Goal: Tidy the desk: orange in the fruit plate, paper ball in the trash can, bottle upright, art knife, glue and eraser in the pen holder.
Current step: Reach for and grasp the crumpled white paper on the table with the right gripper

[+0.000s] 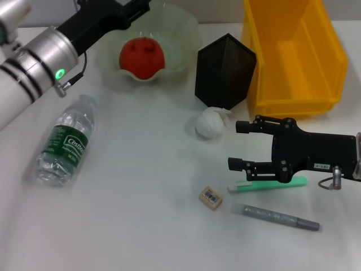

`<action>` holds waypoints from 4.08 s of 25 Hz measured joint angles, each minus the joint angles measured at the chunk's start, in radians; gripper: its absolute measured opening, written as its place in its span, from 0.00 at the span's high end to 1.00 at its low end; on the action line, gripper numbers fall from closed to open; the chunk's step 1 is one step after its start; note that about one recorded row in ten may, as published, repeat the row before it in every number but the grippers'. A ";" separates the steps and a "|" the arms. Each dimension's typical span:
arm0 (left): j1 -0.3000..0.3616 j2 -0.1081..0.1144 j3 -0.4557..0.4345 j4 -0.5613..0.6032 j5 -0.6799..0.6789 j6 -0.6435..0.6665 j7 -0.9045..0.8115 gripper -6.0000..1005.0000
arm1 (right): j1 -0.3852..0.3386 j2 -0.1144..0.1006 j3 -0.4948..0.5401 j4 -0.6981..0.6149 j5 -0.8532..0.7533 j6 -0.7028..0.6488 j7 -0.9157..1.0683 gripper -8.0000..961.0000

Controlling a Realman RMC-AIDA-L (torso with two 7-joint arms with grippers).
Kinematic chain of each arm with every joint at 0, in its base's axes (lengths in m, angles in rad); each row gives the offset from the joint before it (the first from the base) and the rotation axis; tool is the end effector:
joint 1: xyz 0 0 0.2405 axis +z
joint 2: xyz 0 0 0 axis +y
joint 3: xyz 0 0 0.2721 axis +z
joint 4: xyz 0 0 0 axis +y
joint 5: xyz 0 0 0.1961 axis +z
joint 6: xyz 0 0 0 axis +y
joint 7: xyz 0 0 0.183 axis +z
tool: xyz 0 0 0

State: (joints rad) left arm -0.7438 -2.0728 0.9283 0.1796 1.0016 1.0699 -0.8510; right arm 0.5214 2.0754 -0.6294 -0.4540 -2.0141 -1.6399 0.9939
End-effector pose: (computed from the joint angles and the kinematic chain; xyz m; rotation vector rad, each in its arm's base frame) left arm -0.2078 0.4491 -0.0410 -2.0615 -0.6069 -0.9826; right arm 0.2511 0.3048 -0.0652 -2.7869 0.3162 0.8261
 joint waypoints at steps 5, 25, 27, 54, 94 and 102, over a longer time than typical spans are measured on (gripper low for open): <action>0.149 0.001 0.124 0.135 0.006 0.148 -0.094 0.17 | -0.003 0.000 0.002 0.000 0.000 0.000 0.000 0.16; 0.364 0.034 0.161 0.182 0.063 0.359 -0.137 0.17 | -0.008 0.000 0.002 -0.001 0.000 0.001 0.000 0.16; 0.360 0.034 0.162 0.189 0.094 0.366 -0.137 0.17 | -0.008 0.000 0.002 -0.003 0.000 0.002 0.000 0.16; 0.359 0.135 0.149 0.300 0.674 0.650 -0.216 0.17 | -0.001 -0.008 0.002 -0.008 0.000 -0.011 0.024 0.16; 0.351 0.121 0.108 0.300 0.670 0.640 -0.222 0.17 | 0.300 0.006 -0.594 -0.720 -0.437 0.010 0.970 0.16; 0.350 0.118 0.099 0.300 0.671 0.640 -0.224 0.17 | 0.292 0.010 -0.733 -0.712 -0.437 0.139 0.963 0.17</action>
State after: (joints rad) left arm -0.3934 -1.9545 1.0278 0.4801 1.6724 1.7101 -1.0751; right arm 0.8131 2.0850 -1.3625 -1.1662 -2.4513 -1.5005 1.9571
